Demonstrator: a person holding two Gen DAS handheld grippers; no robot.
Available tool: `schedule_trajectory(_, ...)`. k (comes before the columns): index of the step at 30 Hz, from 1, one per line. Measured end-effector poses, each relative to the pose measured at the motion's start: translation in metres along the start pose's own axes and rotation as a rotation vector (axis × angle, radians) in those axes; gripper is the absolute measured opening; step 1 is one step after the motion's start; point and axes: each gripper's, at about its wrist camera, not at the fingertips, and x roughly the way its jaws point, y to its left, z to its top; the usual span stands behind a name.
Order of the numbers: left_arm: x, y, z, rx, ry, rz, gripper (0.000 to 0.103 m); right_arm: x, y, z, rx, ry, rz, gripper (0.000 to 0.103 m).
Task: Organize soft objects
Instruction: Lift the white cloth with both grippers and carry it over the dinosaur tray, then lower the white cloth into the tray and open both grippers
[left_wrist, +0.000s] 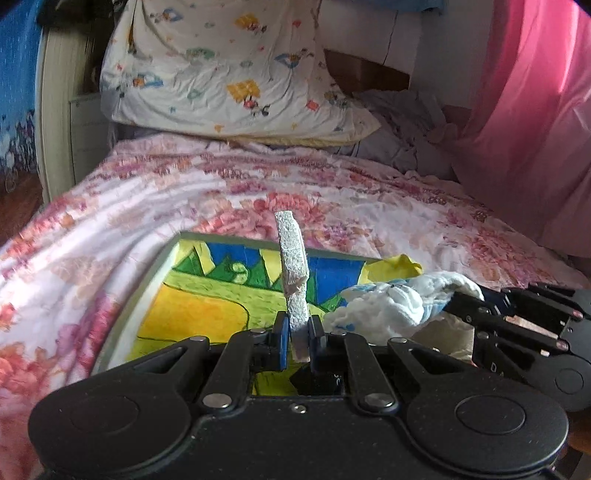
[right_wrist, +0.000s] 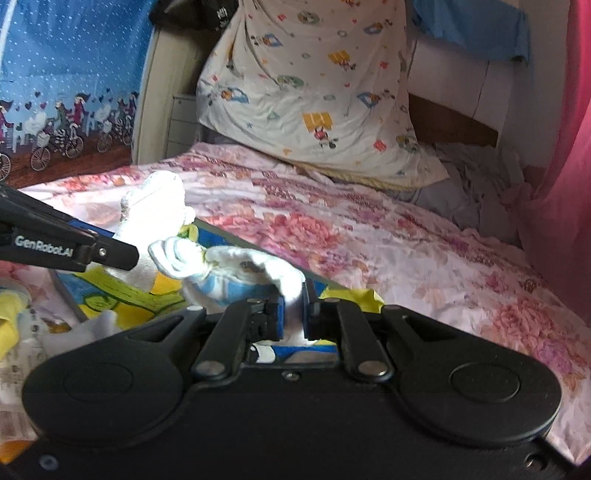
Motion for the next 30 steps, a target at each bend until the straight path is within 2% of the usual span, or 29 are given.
schedule_trajectory(9, 0.031, 0.009, -0.005, -0.093, 0.103, -0.014, 0.011, 0.042, -0.011, 0.001, 0.055, 0.106, 0.023, 0.004)
schedule_trajectory(15, 0.04, 0.019, -0.01, -0.176, 0.15, -0.012, 0.011, 0.045, -0.019, 0.004, 0.057, 0.13, 0.031, 0.006)
schedule_trajectory(17, 0.042, 0.021, -0.01, -0.2, 0.166, -0.01, 0.011, 0.029, -0.022, 0.008, 0.056, 0.134, 0.031, 0.006)
schedule_trajectory(24, 0.048, 0.029, -0.012, -0.298, 0.212, -0.016, 0.012, 0.021, -0.027, 0.011, 0.112, 0.132, 0.05, 0.009)
schedule_trajectory(30, 0.048, 0.032, -0.015, -0.309, 0.233, -0.015, 0.016, 0.021, -0.036, 0.01, 0.16, 0.135, 0.08, 0.023)
